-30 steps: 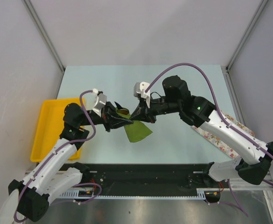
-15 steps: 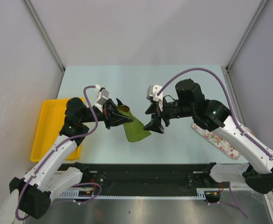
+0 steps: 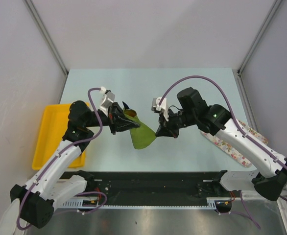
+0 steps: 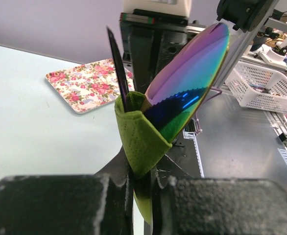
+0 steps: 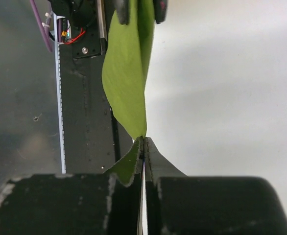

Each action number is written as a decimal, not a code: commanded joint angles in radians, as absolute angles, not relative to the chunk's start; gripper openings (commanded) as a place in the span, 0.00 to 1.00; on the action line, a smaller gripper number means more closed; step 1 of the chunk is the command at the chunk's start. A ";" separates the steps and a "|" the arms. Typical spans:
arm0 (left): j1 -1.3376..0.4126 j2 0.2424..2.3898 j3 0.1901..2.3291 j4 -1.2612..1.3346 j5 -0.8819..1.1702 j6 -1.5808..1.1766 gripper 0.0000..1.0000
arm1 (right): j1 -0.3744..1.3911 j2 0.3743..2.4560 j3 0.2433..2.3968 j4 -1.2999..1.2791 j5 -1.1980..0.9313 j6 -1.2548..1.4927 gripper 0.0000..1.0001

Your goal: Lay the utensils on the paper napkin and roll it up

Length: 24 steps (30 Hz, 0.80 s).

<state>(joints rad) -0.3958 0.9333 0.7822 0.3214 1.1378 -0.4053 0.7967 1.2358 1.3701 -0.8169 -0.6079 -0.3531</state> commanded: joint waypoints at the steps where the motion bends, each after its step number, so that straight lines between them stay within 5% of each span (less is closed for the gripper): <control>1: -0.394 0.927 0.830 0.419 1.164 -0.462 0.00 | 0.769 1.258 1.393 -0.770 -0.650 -0.345 0.00; 10: -0.452 0.954 0.844 0.563 1.161 -0.597 0.00 | 0.693 1.350 1.353 -0.588 -0.681 -0.325 0.00; 24: -0.485 1.012 0.798 0.753 1.077 -0.749 0.00 | 0.819 1.390 1.249 -0.282 -0.695 -0.210 0.00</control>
